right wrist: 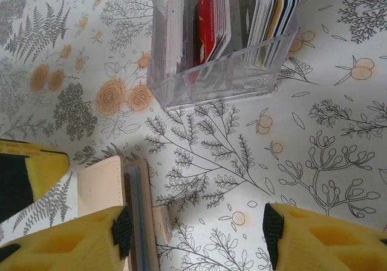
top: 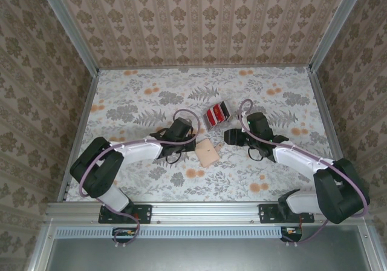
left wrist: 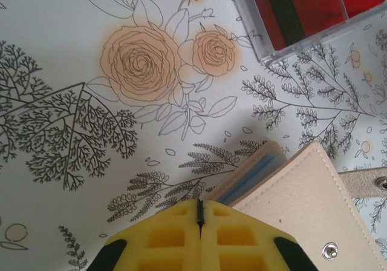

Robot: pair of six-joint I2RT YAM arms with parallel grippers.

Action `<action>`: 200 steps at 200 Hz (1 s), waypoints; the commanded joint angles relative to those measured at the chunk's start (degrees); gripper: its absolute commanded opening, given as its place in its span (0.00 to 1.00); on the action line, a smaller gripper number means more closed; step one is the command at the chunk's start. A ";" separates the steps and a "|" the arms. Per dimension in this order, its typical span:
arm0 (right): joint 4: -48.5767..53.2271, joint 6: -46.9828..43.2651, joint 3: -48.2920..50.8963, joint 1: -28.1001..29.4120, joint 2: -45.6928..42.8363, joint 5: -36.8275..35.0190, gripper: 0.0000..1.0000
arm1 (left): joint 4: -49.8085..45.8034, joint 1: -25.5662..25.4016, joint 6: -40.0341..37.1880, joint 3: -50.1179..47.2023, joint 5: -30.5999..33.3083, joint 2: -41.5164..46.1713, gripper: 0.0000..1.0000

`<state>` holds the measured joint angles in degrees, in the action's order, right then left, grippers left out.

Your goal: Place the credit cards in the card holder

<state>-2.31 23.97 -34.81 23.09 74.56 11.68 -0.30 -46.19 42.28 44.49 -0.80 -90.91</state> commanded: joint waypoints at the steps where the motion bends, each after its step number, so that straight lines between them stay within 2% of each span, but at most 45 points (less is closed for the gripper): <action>1: -0.57 -0.37 -0.21 0.24 -1.01 1.55 0.60 | 1.17 -0.80 -0.75 -0.20 2.72 -1.14 0.01; 52: 2.10 -1.61 -2.43 1.04 1.53 1.61 0.47 | 2.36 -2.71 -2.28 -0.40 5.42 -2.12 0.01; 76: 3.22 -2.22 -3.58 2.27 2.68 2.15 0.42 | 3.59 -3.10 -2.21 -0.59 4.51 -3.00 0.01; 129: 10.96 -4.20 -8.14 4.33 8.26 0.79 0.36 | -0.82 -3.77 -3.20 0.83 5.86 -1.33 0.01; 168: 13.46 -5.40 -10.60 4.33 12.70 3.70 0.31 | -2.52 -3.82 -3.10 1.74 5.65 -2.87 0.01; 200: 13.08 -5.43 -11.23 4.39 14.41 5.98 0.30 | -0.98 -3.99 -2.87 1.42 5.52 -3.91 0.01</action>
<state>9.10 19.53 -44.36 27.27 88.12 14.52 -0.36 -49.54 40.32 45.04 4.19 -93.54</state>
